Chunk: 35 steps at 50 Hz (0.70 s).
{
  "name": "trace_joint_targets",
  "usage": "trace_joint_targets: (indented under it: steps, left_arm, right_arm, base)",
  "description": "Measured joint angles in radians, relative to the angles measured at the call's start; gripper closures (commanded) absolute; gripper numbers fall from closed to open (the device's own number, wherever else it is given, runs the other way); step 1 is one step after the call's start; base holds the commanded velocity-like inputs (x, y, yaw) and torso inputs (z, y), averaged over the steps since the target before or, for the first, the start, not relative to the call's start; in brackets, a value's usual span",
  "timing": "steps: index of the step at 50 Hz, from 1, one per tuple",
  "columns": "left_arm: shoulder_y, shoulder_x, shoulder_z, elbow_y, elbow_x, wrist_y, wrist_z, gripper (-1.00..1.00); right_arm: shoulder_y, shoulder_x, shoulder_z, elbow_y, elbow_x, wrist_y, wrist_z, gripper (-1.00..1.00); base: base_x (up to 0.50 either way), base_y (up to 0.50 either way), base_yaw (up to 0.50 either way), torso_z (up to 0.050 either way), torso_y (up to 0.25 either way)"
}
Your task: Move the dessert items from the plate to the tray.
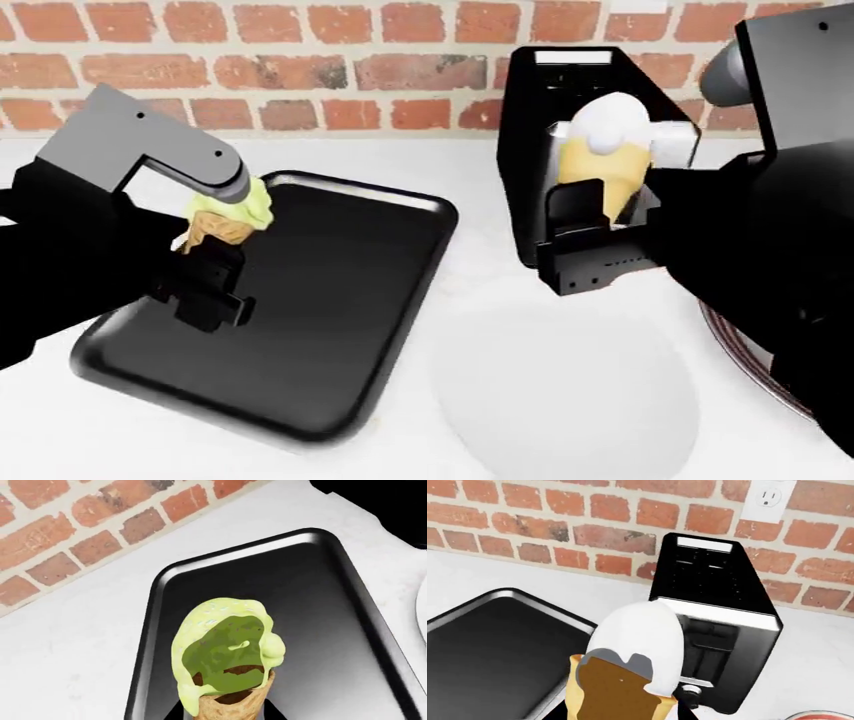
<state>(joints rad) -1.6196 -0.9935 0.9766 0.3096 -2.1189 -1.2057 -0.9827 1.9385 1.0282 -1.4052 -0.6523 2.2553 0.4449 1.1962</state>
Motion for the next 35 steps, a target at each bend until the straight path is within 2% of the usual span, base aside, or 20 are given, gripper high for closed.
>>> trace_joint_targets:
  steps: [12, 26, 35]
  left_arm:
    - [0.005, 0.004, 0.003, 0.004, 0.007, 0.005, 0.007, 1.00]
    - [0.008, 0.024, 0.009, 0.002, 0.017, 0.013, 0.015, 1.00]
    - [0.010, 0.039, 0.008, 0.003, 0.025, 0.021, 0.025, 1.00]
  right_arm:
    - [-0.019, -0.004, -0.001, -0.003, -0.014, -0.006, -0.007, 1.00]
    - [-0.029, -0.047, -0.004, 0.053, -0.013, 0.013, -0.061, 1.00]
    - [-0.024, -0.122, -0.011, 0.173, -0.012, 0.056, -0.147, 1.00]
  base:
    - [0.00, 0.50, 0.00, 0.001, 0.001]
    - [0.00, 0.00, 0.00, 0.000, 0.000]
    - [0.00, 0.00, 0.00, 0.000, 0.001]
